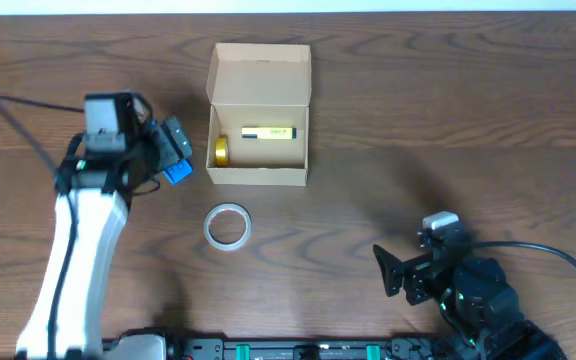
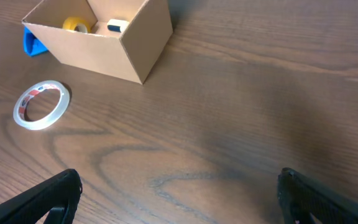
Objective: Pack container
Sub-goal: 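Reach the left gripper to the blue plastic holder and grasp it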
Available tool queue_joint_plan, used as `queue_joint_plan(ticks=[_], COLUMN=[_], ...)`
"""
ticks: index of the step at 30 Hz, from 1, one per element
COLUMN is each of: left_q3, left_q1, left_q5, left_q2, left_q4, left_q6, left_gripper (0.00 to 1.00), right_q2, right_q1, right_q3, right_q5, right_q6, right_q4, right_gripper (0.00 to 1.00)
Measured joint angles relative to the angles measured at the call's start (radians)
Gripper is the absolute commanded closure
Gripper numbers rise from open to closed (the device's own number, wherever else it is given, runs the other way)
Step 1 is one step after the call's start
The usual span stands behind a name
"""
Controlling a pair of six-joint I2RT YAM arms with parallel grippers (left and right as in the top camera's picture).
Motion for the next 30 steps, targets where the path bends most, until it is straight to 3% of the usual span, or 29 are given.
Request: queue_joint_plan(ticks=[6, 14, 15, 19, 30], left_q3=[0.0, 0.0, 0.0, 0.004, 0.195], left_q1=[0.018, 0.134, 0.141, 0.143, 0.142], left_q5=[-0.004, 0.0, 0.005, 0.03, 0.064], left_q2=[0.201, 0.267, 0.277, 0.329, 0.525], left_q4=[0.053, 0.156, 0.18, 0.224, 0.135], left_q6=[-0.071, -0.221, -0.232, -0.254, -0.258], left_gripper=[0.04, 0.0, 0.05, 0.06, 0.04], right_q2=[0.0, 0.0, 0.0, 0.0, 0.0], right_q1=[0.0, 0.0, 0.0, 0.0, 0.0], right_q3=[0.0, 0.0, 0.0, 0.0, 0.0], right_q5=[0.0, 0.0, 0.0, 0.0, 0.0], right_q6=[0.0, 0.0, 0.0, 0.0, 0.0], right_q4=[0.0, 0.0, 0.0, 0.0, 0.0], right_gripper=[0.01, 0.01, 0.01, 0.01, 0.01])
